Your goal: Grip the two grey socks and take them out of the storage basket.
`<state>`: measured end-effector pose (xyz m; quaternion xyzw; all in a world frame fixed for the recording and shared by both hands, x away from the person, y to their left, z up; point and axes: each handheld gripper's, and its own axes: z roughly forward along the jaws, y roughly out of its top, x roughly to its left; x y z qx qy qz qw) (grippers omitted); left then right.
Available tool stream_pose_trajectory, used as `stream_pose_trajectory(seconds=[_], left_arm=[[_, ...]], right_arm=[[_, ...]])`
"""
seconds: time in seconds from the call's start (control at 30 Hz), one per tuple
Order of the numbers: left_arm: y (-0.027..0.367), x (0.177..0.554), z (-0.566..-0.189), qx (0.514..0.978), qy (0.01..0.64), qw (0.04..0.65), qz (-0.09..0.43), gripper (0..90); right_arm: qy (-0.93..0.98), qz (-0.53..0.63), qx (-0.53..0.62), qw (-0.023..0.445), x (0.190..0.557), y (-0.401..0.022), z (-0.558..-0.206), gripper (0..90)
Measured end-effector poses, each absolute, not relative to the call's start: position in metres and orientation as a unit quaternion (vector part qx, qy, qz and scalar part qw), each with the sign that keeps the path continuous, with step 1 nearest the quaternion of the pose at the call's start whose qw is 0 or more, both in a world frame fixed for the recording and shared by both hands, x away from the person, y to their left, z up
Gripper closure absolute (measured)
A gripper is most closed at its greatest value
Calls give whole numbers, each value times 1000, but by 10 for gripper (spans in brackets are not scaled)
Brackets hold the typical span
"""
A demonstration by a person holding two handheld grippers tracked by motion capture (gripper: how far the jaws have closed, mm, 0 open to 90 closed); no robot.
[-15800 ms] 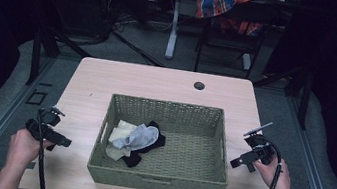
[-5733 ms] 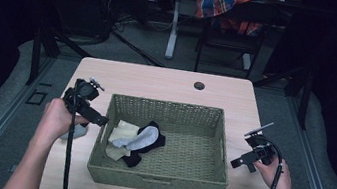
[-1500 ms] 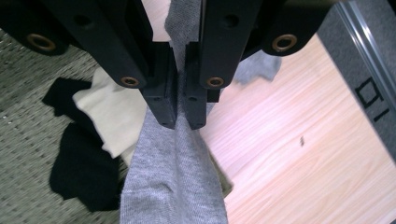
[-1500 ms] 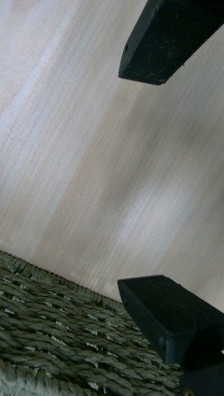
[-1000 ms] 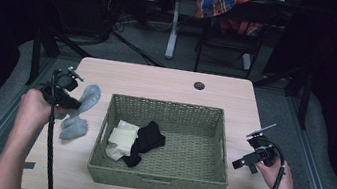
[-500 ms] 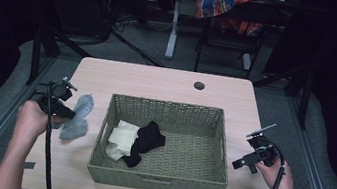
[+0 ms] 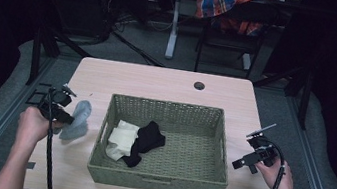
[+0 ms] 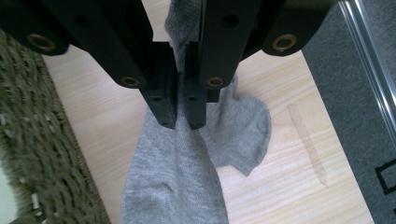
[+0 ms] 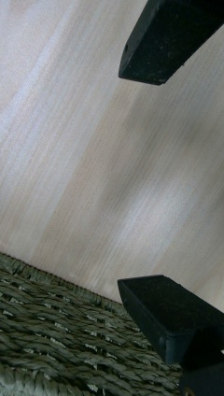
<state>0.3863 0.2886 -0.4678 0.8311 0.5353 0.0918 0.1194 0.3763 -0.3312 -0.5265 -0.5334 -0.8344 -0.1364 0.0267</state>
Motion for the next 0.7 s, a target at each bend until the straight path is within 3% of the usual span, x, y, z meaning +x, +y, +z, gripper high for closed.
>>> stream_pose_trajectory(seconds=[0.7], left_arm=[[292, 401, -519, 823, 558, 83, 69, 854]], right_arm=[[-834, -137, -533, 29, 377, -331, -527, 13]])
